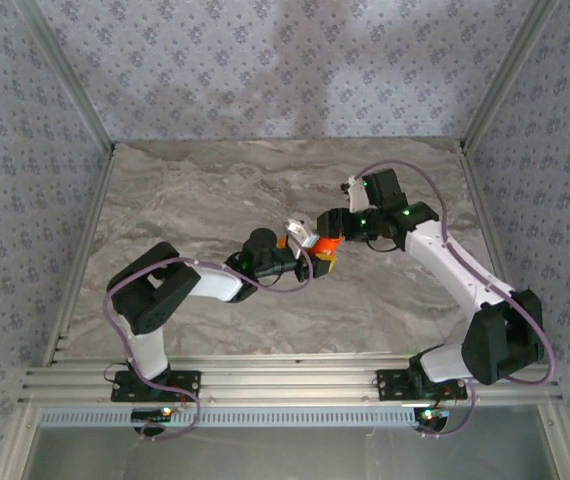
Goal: Sort the pills into containers
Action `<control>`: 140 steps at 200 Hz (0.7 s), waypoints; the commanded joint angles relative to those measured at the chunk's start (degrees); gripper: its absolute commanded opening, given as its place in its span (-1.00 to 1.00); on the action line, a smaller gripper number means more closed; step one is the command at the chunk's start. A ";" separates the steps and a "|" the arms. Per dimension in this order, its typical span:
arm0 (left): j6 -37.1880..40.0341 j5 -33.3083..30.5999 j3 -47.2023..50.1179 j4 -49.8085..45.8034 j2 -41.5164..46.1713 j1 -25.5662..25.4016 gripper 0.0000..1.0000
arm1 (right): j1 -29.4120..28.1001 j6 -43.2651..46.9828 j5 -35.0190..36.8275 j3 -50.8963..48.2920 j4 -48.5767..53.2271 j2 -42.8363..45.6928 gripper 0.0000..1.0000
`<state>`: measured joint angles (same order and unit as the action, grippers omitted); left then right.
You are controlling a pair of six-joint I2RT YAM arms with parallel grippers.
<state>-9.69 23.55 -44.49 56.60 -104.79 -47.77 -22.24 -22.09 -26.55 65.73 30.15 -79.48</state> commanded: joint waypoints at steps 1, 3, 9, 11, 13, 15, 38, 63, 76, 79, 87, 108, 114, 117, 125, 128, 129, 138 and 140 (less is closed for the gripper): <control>-0.30 -0.72 0.03 -1.44 3.31 1.06 -1.00 | 1.02 -2.90 -3.50 4.33 -3.42 1.13 0.40; -0.21 -0.68 -0.02 -1.66 3.42 1.07 -1.00 | 1.03 -2.99 -3.68 4.38 -3.52 1.10 0.42; 0.08 -0.63 -0.14 -2.37 3.74 1.20 -1.00 | 1.32 -3.28 -3.78 4.55 -3.83 1.10 0.46; 0.15 -0.62 -0.20 -2.61 3.86 1.30 -1.00 | 1.43 -3.35 -3.84 4.62 -3.93 1.13 0.47; 0.19 -0.55 -0.28 -2.85 3.93 1.37 -1.00 | 1.52 -3.43 -3.82 4.65 -4.13 1.10 0.48; 0.26 -0.53 -0.32 -3.06 4.04 1.43 -1.00 | 1.55 -3.48 -3.85 4.71 -4.29 1.09 0.49; 0.73 0.06 -0.59 -4.19 4.68 2.11 -1.00 | 2.30 -3.92 -4.78 5.57 -5.18 0.63 0.55; 0.55 0.72 -0.77 -4.30 4.99 3.15 -1.00 | 3.02 -3.73 -4.84 6.29 -5.53 0.16 0.58; 0.55 1.20 -0.81 -4.37 5.36 3.55 -1.00 | 3.77 -3.67 -4.66 6.14 -6.32 0.48 0.59; 0.55 1.31 -0.79 -4.48 5.45 3.68 -1.00 | 3.92 -3.65 -4.58 5.97 -6.79 0.69 0.59; 0.64 1.77 -0.89 -4.72 5.77 4.07 -1.00 | 4.44 -3.60 -4.35 5.44 -8.28 1.39 0.59; 0.74 2.95 -1.13 -5.57 6.68 4.85 -1.00 | 6.06 -2.49 -4.49 3.25 -13.03 3.16 0.59; 0.65 3.35 -1.33 -5.77 6.95 5.11 -1.00 | 6.67 -2.55 -5.45 3.09 -14.86 3.38 0.59; 0.58 3.61 -1.45 -5.87 7.08 5.35 -1.00 | 6.94 -2.65 -6.17 1.35 -15.99 3.51 0.59; 0.27 4.56 -1.70 -6.07 7.36 5.93 -1.00 | 7.98 -3.16 -8.47 0.17 -18.98 3.47 0.59; 0.10 4.92 -1.80 -6.15 7.39 6.11 -1.00 | 8.26 -3.39 -9.27 -0.24 -19.95 3.40 0.59; 0.06 5.06 -1.86 -6.15 7.40 6.20 -1.00 | 8.26 -3.49 -9.56 -0.33 -20.83 3.39 0.59; -0.56 6.47 -2.31 -6.47 7.63 6.95 -1.00 | 8.73 -4.06 -11.36 -1.02 -23.90 3.31 0.59; -0.78 6.74 -2.41 -6.49 7.66 7.13 -1.00 | 8.76 -4.09 -11.54 -1.04 -24.33 3.20 0.59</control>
<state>-9.58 25.80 -44.51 49.63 -100.12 -42.22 -14.90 -25.12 -32.51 66.87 15.88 -77.19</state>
